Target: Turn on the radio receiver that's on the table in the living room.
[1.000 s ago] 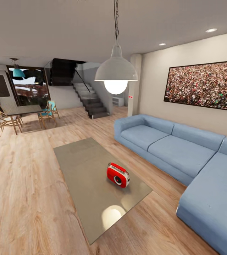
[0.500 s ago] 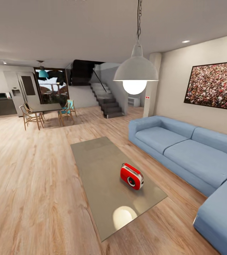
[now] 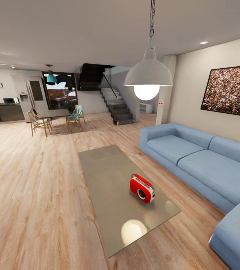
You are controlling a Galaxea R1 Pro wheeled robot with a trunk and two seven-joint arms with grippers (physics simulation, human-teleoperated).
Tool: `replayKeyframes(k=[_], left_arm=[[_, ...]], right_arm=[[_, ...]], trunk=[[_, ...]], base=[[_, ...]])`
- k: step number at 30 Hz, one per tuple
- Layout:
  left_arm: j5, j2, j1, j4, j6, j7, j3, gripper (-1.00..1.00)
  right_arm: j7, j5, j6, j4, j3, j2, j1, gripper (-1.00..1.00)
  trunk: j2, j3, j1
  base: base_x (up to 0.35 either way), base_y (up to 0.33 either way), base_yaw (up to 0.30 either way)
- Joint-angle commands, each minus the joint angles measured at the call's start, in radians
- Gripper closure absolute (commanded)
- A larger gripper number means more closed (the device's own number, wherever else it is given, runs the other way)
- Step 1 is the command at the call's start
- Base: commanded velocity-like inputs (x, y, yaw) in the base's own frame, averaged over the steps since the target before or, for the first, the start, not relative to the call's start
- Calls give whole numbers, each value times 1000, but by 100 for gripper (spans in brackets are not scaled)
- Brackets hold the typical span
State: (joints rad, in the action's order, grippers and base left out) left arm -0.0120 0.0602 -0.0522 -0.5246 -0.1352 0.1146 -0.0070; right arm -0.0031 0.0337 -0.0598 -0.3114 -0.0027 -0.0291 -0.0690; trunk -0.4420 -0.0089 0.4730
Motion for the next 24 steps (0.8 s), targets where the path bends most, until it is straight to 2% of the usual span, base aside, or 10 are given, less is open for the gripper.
replayKeyframes(k=[1, 7, 18, 24], left_arm=[[0, 0, 0, 0, 0, 8, 0, -100], [1, 1, 0, 0, 0, 49, 1, -100], [1, 1, 0, 0, 1, 56, 1, -100], [1, 1, 0, 0, 2, 56, 1, -100]], right_arm=[[0, 0, 0, 0, 0, 0, 0, -100], [0, 0, 0, 0, 0, 0, 0, -100], [0, 0, 0, 0, 0, 0, 0, -100], [0, 0, 0, 0, 0, 0, 0, -100]], trunk=[[0, 0, 0], [0, 0, 0], [0, 0, 0], [0, 0, 0]], base=[[237, -189, 1], [273, -178, 0], [309, -122, 0], [285, -207, 0]])
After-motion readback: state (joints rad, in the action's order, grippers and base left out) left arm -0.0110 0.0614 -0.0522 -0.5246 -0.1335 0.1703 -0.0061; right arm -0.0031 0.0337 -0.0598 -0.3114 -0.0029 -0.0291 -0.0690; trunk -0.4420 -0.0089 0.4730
